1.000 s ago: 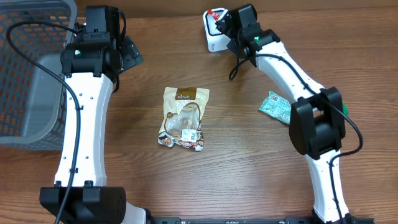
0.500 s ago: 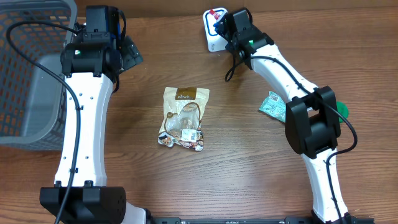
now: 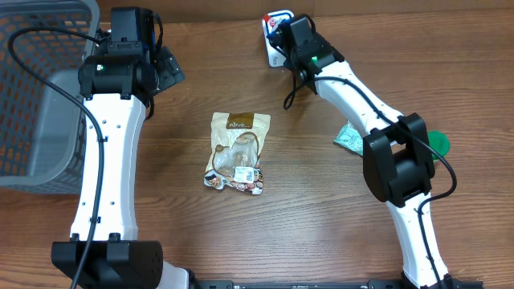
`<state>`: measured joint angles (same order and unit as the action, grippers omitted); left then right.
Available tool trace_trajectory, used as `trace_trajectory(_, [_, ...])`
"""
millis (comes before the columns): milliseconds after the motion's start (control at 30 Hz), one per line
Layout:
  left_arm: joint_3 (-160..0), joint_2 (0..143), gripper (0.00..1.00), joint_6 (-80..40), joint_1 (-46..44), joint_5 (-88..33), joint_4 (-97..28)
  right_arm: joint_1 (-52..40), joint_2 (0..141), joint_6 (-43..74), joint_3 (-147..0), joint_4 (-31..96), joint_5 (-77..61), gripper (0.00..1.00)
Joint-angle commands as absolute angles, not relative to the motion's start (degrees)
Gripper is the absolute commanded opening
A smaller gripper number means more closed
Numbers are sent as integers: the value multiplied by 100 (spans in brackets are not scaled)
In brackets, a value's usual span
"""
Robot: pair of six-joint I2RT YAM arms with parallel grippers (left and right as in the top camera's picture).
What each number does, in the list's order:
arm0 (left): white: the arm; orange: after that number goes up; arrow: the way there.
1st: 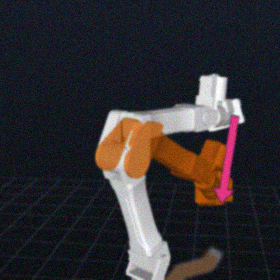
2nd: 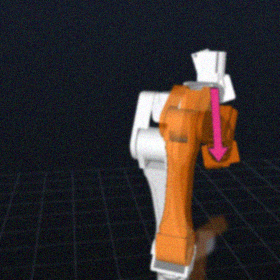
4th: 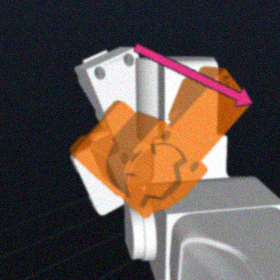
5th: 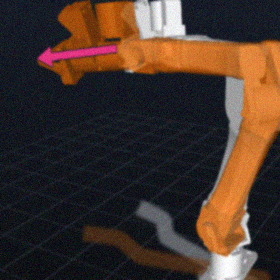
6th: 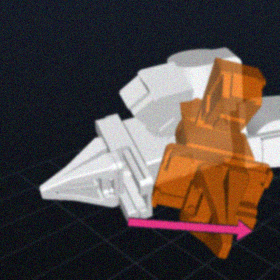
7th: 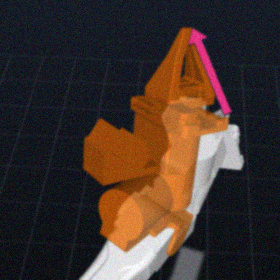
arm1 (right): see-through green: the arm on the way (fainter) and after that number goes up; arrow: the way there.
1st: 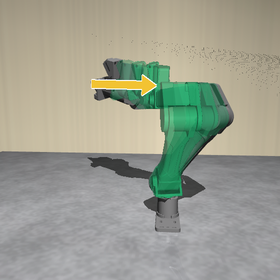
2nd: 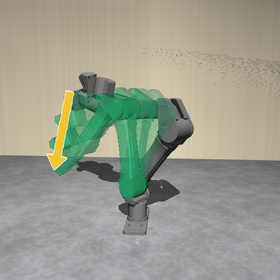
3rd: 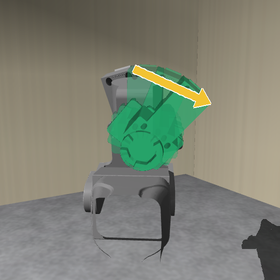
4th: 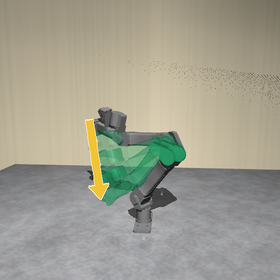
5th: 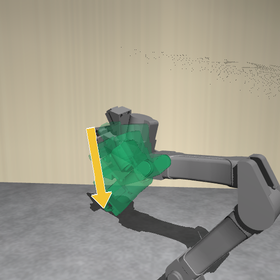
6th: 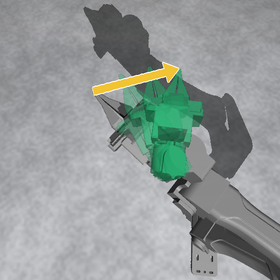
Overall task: Scan the item barcode
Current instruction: 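Carry the Nescafe stick to the white scanner and hold it there, then carry the Nescafe stick right and set it beside the wipes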
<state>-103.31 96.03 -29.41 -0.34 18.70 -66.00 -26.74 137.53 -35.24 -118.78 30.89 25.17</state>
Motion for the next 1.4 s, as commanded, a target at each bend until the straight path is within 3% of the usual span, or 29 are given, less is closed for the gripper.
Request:
trace_trajectory(0, [-10328, 9627, 100, -2829, -30, 1946, -6600, -2700, 13751, -2998, -11922, 3026, 2827, 3])
trace_trajectory(633, [-10328, 9627, 100, -2832, -30, 1946, -6600, -2705, 14068, -2842, -11924, 3153, 2864, 3])
trace_trajectory(1000, [-10328, 9627, 100, -2829, -38, 1946, -6600, -2661, 12477, -639, -11928, 4506, 2497, 4])
trace_trajectory(1133, [-10328, 9627, 100, -2829, -38, 1946, -6600, -2661, 11603, 340, -11928, 5852, 1747, 4])
trace_trajectory(1367, [-10328, 9627, 100, -2829, -38, 1946, -6600, -2661, 10995, 2606, -11924, 8309, 1612, 4])
